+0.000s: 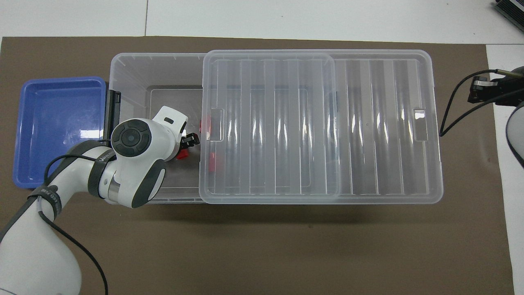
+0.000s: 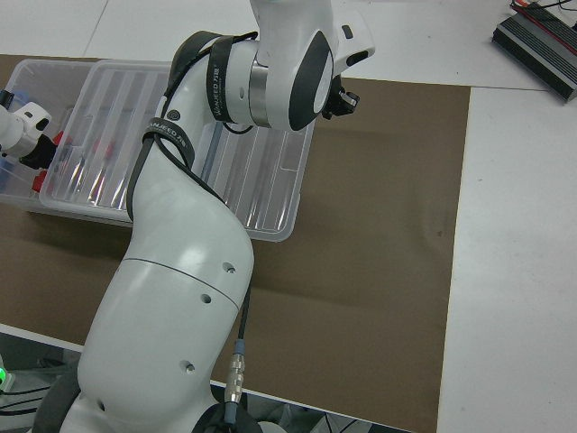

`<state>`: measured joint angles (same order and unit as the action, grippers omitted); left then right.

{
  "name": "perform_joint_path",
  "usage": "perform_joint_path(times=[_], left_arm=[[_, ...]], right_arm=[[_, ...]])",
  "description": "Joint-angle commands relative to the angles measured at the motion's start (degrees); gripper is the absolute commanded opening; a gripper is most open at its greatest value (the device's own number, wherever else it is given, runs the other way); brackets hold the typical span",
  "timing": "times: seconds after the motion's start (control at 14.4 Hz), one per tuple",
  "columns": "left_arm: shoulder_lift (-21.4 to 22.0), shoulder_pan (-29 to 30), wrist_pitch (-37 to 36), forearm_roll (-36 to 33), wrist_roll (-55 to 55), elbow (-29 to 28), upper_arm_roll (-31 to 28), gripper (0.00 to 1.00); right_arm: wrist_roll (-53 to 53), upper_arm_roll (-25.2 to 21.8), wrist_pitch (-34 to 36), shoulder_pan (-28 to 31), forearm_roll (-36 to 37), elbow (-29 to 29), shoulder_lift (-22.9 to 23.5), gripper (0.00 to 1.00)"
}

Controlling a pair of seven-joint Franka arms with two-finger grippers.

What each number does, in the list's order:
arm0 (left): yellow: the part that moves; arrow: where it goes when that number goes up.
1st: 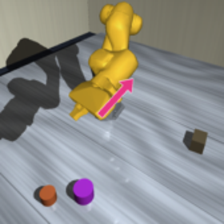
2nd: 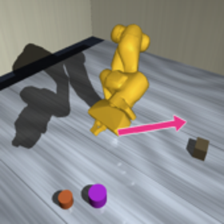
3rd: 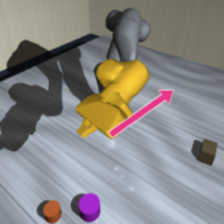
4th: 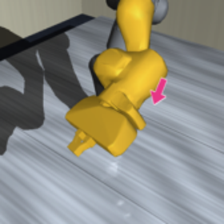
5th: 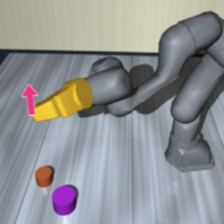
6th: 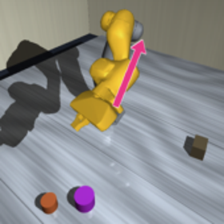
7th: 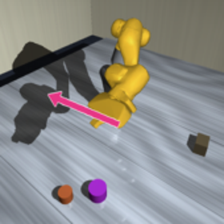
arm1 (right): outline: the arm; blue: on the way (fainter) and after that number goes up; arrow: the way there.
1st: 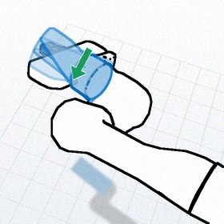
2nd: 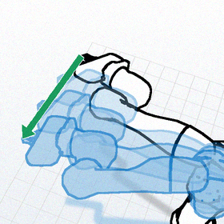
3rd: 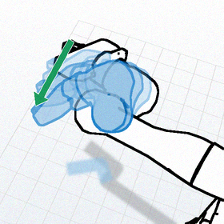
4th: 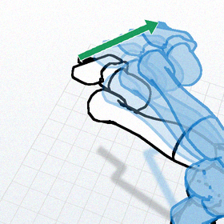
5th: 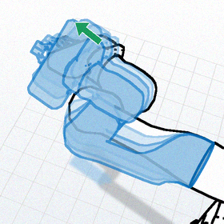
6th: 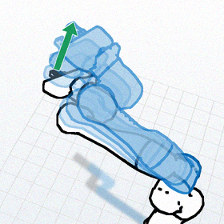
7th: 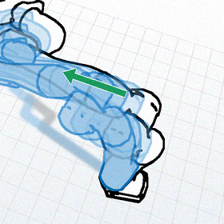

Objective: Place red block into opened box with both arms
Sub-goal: 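Carry the red block into the open box with the left gripper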

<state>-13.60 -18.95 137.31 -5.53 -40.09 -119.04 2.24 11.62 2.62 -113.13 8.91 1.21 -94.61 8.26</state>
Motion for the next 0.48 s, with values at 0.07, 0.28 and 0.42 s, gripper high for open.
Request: perform_joint_path(times=[0.07,0.28,0.42], left_arm=[[2.2,0.4,-12.7,-1.4,0.4,7.8,-0.4,0.86],[3.6,2.4,-24.5,-1.4,7.0,16.0,-1.1,0.86],[3.8,6.2,-33.7,-1.2,15.4,23.5,-1.2,0.87]], right_arm=[[-1.6,0.5,-7.5,0.6,-1.1,-6.4,-1.0,0.00],[-1.5,0.5,-8.2,0.0,-1.1,-8.7,-1.0,0.00],[-1.4,0.5,-8.2,-0.4,-1.2,-9.5,-1.0,0.00]])
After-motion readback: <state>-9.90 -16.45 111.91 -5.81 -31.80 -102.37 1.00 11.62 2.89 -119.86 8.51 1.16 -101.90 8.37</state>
